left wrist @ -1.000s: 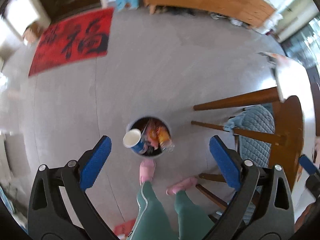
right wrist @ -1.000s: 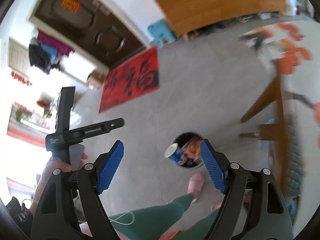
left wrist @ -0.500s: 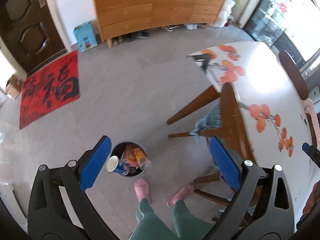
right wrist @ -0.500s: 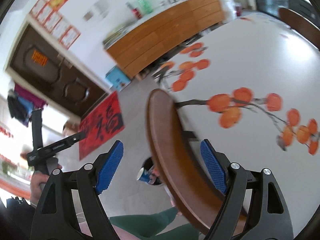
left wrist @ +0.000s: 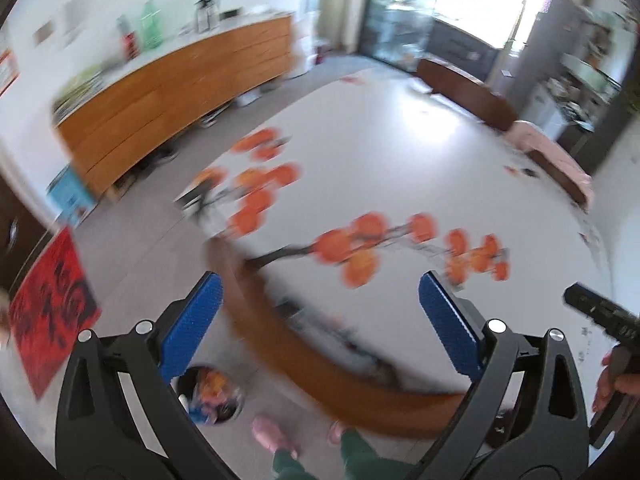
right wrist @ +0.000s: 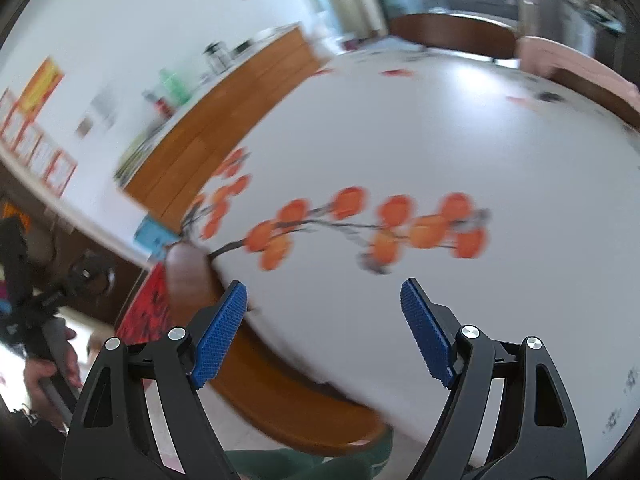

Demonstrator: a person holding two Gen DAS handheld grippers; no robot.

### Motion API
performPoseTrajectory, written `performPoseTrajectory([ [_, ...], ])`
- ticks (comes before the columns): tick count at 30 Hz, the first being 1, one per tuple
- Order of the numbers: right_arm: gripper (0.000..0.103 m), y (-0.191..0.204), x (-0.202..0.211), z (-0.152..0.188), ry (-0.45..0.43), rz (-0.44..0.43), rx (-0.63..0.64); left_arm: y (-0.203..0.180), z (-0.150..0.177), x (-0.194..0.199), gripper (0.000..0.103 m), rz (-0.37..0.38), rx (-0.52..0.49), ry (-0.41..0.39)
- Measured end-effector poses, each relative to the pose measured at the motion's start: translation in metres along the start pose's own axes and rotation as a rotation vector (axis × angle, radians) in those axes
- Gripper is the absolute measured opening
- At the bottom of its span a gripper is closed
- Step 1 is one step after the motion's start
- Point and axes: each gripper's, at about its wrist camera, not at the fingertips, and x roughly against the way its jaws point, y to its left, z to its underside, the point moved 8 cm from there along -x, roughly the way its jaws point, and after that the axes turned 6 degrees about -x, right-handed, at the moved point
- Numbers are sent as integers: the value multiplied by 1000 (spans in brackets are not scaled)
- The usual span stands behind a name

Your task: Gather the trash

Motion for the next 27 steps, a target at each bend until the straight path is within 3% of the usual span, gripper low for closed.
performPoseTrajectory([
  [5, 79, -63, 25, -8, -55, 61, -70, -95, -33, -14, 96, 67, -161, -12],
  [9, 79, -107, 40, -10, -77, 107, -137, -162, -41, -18, 96, 53, -315, -42],
  [14, 79, -140, 47, -8, -80, 193, -175, -228, -41, -23, 96, 145, -415, -34],
  [21, 79, -152, 48, -4, -111, 312, -217, -274, -42, -40, 96, 219, -513, -17],
  [27, 79, -164, 52, -3, -160, 475, -232, -295, -42, -59, 96, 202, -589, -10],
])
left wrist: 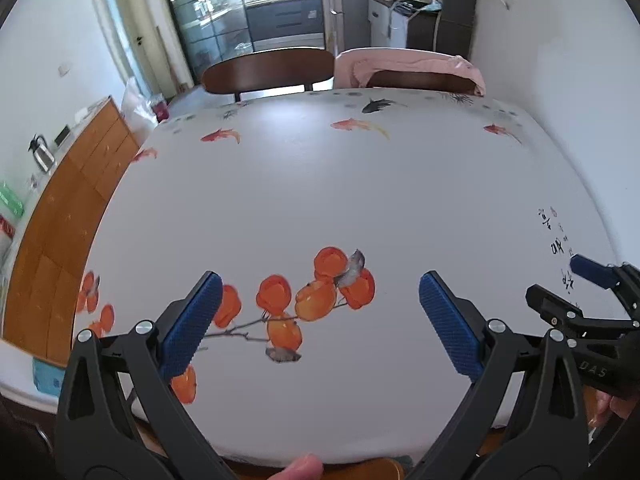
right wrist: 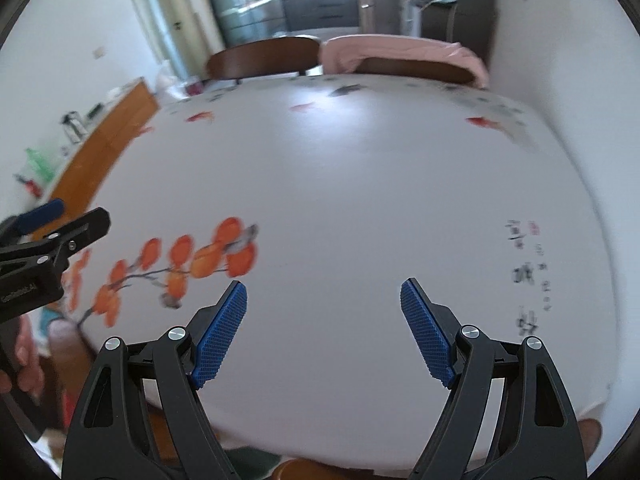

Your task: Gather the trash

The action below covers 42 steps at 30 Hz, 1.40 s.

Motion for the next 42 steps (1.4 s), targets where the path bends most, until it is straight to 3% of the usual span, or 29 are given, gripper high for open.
performPoseTrajectory([
  [3, 79, -3, -6, 1, -4, 53, -16, -6, -2, -8, 96, 36, -9, 6],
  [9, 80, -11, -19, 0, 9, 69, -99, -9, -2, -24, 96, 44, -20, 21],
  [42, 80, -5, -42, -6, 51, 63, -73, -3, 7, -56, 96, 38, 21, 77],
])
